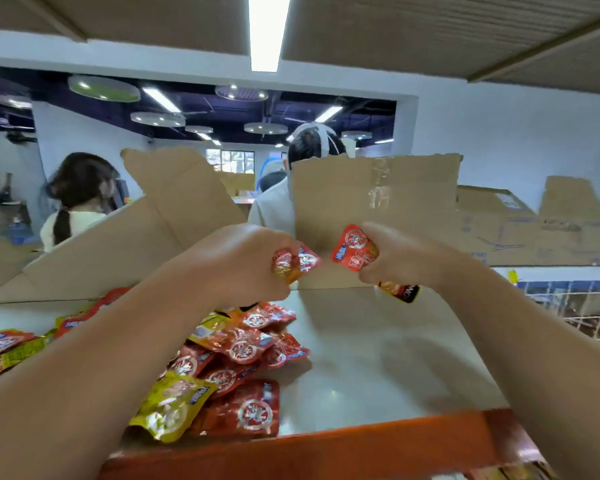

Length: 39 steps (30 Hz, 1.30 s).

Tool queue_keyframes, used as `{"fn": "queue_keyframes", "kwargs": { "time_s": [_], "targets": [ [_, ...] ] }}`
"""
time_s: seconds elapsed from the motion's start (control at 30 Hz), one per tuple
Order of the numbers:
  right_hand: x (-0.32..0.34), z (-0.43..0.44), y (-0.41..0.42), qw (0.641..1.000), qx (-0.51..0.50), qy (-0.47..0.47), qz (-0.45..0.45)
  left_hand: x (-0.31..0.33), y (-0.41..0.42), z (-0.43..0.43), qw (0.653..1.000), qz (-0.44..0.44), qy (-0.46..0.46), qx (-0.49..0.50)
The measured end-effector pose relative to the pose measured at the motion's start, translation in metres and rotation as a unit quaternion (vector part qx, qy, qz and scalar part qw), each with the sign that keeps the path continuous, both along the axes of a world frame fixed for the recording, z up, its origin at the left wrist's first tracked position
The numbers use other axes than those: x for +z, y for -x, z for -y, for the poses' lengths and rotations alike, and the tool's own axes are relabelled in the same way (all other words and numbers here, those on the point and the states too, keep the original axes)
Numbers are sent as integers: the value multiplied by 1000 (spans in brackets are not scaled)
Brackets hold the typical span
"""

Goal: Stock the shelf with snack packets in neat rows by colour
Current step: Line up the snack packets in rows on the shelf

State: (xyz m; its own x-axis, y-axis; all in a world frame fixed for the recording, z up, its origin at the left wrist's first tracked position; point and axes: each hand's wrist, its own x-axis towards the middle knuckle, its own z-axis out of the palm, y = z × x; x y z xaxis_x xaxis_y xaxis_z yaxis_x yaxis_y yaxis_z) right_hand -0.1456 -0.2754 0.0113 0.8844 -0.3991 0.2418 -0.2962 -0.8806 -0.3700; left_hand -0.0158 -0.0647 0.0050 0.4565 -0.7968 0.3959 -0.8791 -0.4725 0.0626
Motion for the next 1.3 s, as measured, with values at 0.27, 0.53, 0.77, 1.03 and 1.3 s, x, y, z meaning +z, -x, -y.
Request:
{"fn": "queue_keyframes", "kwargs": {
  "time_s": [0.27,0.53,0.77,1.03,1.3],
  "targets": [
    [-9,73,172,998,-30,-46,27,8,126,95,993,-34,51,-98],
    [-47,164,356,984,-131,-102,63,-32,277,232,969,-99,109,-198],
    [-99,229,466,959,-229,-131,103,-96,376,326,952,-138,109,-249],
    [-168,287,489,952,-243,-160,91,-175,399,398,937,-232,82,-248],
    [-232,354,445,939,-258,-206,98,-238,354,464,919,-302,99,-232]
  ]
}}
